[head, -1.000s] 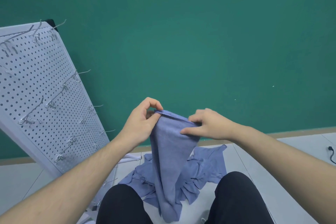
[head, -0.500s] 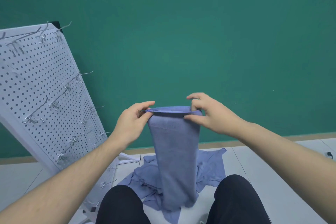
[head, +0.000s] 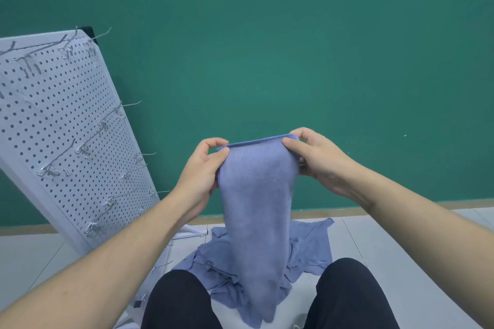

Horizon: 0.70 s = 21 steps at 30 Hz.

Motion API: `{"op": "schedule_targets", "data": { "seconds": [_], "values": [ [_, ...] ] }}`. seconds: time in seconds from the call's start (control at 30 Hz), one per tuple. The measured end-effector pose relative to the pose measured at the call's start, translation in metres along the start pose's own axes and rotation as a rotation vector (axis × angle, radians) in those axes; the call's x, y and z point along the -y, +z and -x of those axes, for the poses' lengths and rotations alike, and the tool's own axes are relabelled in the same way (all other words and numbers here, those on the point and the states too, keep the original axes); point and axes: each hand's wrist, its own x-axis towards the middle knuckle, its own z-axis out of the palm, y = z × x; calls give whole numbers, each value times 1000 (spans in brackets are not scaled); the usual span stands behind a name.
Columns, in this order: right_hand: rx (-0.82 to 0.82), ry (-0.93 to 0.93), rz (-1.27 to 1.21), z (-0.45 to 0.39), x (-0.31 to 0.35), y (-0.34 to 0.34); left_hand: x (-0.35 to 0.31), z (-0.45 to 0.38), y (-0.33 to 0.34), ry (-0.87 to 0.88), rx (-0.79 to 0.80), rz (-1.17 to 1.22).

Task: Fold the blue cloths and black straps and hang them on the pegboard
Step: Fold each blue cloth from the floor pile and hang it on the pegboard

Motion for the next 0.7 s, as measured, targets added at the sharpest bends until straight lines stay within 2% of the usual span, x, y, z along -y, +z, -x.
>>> {"op": "schedule_targets", "data": {
  "seconds": [0.1, 0.2, 0.27, 0.37, 0.5, 0.6, 0.7],
  "values": [
    [-39, -66, 8, -3, -1, 9, 4, 0, 6, 37, -24, 19],
    [-65, -40, -130, -5, 2, 14, 9, 6, 11, 10, -27, 179],
    [-95, -14, -228, -9, 2, 17, 17, 13, 12, -10, 26, 273],
    [-147, 55, -370, -16, 0, 23, 32, 26, 17, -35, 152, 224],
    [-190, 119, -394, -17, -6, 21, 31, 30, 21, -104, 73, 81],
    [-226, 205, -500, -16, -19, 18, 21, 24, 24, -81, 135, 66],
    [-136, 243, -626, -11, -26, 18, 18, 17, 26, -87, 195, 150]
  ]
}}
